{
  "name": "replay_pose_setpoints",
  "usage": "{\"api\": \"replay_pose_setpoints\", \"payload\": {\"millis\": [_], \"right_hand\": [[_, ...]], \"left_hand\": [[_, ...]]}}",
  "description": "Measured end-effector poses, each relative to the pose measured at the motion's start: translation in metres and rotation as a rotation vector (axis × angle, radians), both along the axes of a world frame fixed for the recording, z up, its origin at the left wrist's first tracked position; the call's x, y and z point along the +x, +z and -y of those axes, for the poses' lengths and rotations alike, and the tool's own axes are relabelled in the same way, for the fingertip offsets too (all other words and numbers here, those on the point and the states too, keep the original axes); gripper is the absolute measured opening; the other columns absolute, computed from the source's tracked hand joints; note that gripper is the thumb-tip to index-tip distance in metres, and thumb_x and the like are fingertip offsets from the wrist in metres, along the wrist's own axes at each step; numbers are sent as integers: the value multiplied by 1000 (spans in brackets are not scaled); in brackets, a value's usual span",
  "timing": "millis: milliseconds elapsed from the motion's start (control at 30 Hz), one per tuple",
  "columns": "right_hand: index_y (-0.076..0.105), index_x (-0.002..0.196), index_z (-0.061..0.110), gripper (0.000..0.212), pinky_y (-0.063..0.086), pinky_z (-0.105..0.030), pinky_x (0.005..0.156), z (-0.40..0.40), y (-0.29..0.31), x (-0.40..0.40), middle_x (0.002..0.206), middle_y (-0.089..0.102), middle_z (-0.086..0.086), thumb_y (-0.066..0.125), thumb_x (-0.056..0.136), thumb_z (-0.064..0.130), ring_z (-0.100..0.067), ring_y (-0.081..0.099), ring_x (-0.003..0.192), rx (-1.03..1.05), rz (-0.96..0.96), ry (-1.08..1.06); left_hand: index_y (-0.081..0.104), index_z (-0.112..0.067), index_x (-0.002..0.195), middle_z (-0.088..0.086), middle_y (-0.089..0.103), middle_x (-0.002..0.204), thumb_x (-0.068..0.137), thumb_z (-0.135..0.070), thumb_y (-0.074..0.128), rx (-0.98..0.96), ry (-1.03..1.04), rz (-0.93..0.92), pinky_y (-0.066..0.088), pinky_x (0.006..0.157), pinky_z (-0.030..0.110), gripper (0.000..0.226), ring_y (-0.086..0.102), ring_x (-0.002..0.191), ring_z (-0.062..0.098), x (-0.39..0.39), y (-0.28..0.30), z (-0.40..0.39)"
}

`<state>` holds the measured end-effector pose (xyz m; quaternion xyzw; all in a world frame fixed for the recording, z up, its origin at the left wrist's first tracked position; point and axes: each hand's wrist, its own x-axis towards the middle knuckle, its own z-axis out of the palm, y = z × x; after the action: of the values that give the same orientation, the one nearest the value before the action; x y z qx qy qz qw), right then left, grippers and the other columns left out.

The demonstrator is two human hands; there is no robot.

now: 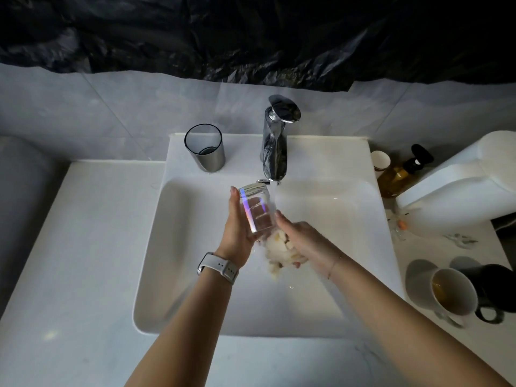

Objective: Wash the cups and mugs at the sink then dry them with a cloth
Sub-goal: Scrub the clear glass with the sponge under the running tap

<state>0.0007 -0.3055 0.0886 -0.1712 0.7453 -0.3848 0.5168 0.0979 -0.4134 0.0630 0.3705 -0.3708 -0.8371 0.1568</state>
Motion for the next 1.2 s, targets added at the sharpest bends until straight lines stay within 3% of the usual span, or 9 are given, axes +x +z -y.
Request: {"api": "replay_pose_setpoints", "payload": {"millis": [167,267,367,467,633,800,1000,1100,1200], "right_hand": [[51,64,12,41,42,-32,52,-4,-2,-38,48,41,10,57,92,42,-14,43,47,-165,-326,-227],[61,93,16,41,41,-26,49,10,2,-48,71,55,9,59,86,55,-10,49,57,-202,-319,-96],[65,108,23,71,41,-26,49,23,7,-50,82,59,1,39,78,81,-17,55,67,-4,-243,135],[67,98,34,71,45,-27,59,29,7,-51,85,70,-1,31,71,89,-18,67,76,147,-106,198],[64,81,18,63,35,-23,48,32,-8,-49,58,60,0,47,76,78,-12,53,46,149,179,159],[64,92,25,59,39,-22,48,35,-22,-33,77,60,0,60,57,73,-15,57,60,31,202,-80],[67,95,31,38,53,-28,66,31,-23,-11,91,69,10,67,68,59,-11,66,86,-315,-186,-238],[61,100,36,37,49,-24,80,25,-23,-4,98,64,10,70,72,58,-6,60,95,-397,-395,-51],[52,110,46,34,41,-10,83,11,-19,1,107,54,22,71,81,44,4,53,98,-439,-335,-54]], "left_hand": [[66,-13,108,18,64,108,97,-63,26,44,-151,72,44,99,56,65,61,98,35,0,2,15],[73,-20,103,15,68,102,99,-57,28,-43,-315,63,47,80,44,58,64,84,31,-3,6,16],[67,-13,108,17,68,104,90,-52,36,-170,-407,139,52,76,44,53,65,88,34,-9,17,16],[62,-7,103,21,64,101,98,-39,37,-253,-453,306,57,75,50,41,66,83,34,-18,37,20],[62,-8,116,20,65,115,103,-38,28,-262,-598,460,61,63,39,47,65,101,38,-22,41,32],[64,-7,110,21,69,108,101,-40,37,-256,-286,574,60,66,37,43,69,84,32,-26,9,35],[63,-13,114,16,69,115,95,-56,45,285,-21,149,52,93,46,51,67,100,32,1,-2,7],[60,-13,115,16,63,108,90,-57,55,498,113,-4,58,81,43,51,67,92,31,4,-6,1],[57,-13,111,16,61,97,91,-49,56,453,155,64,57,72,34,42,67,75,27,1,-11,5]]}}
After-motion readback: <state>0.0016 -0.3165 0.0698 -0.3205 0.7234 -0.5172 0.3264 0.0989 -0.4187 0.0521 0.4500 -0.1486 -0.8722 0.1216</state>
